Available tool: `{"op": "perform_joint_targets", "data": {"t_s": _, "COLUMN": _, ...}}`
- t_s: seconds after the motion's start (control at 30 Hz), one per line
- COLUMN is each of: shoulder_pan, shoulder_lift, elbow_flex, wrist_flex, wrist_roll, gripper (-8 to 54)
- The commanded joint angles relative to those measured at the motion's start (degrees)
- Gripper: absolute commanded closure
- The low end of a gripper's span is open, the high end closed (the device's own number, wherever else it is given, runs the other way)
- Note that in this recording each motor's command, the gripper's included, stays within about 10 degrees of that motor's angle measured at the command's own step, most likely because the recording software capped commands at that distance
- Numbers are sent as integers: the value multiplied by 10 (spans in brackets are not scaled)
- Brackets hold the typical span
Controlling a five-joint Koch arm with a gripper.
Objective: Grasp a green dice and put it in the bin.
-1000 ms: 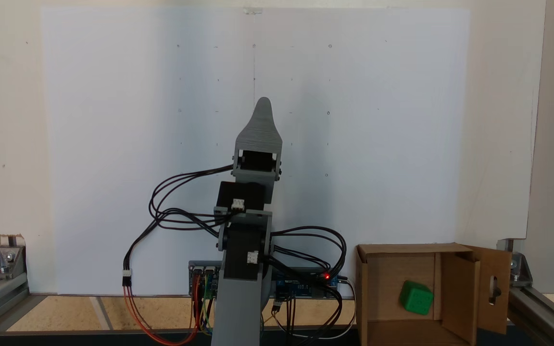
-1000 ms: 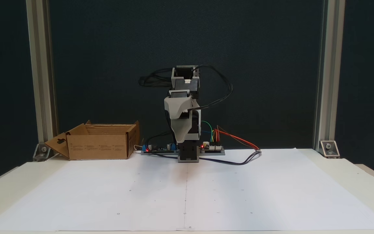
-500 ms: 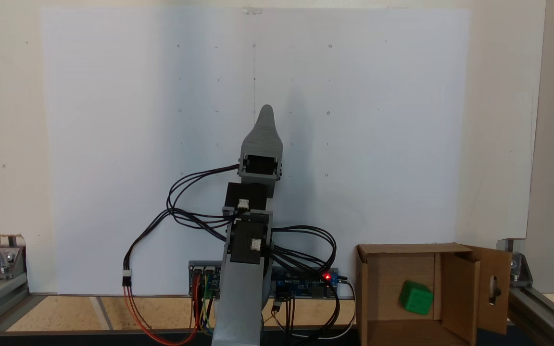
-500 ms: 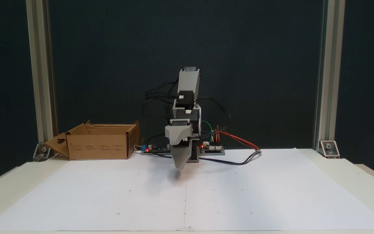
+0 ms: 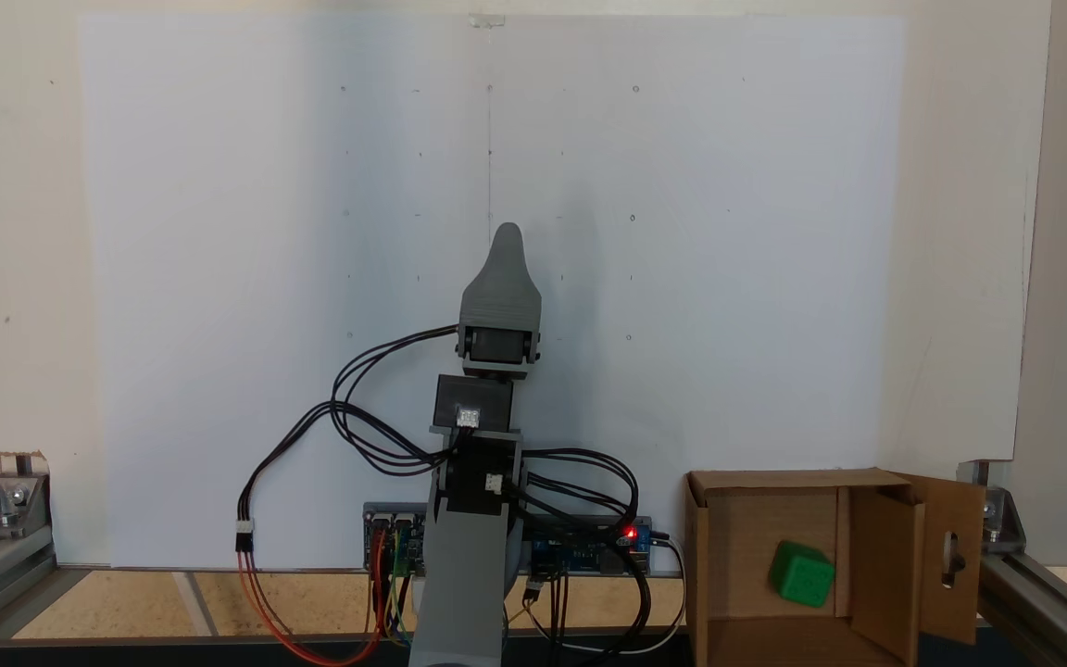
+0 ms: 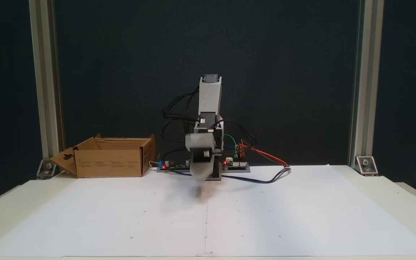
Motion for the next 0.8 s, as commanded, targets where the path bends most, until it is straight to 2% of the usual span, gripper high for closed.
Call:
{"op": "perform_joint_targets", "data": {"t_s": 0.0, "shoulder_pan": -3, "shoulder_lift": 65, "elbow_flex": 17, "wrist_flex": -95, "wrist_roll": 12, "gripper": 22}}
{"op": "perform_joint_targets", "data": {"t_s": 0.4, "shoulder_pan": -4, "shoulder_lift": 62, "elbow_flex": 45, "wrist_flex": -367, "wrist_roll": 13, "gripper": 6}}
{"op": "perform_joint_targets", "data": {"t_s": 0.77, "shoulder_pan": -4, "shoulder_lift": 62, "elbow_flex": 45, "wrist_flex": -362, "wrist_roll": 13, "gripper": 6}}
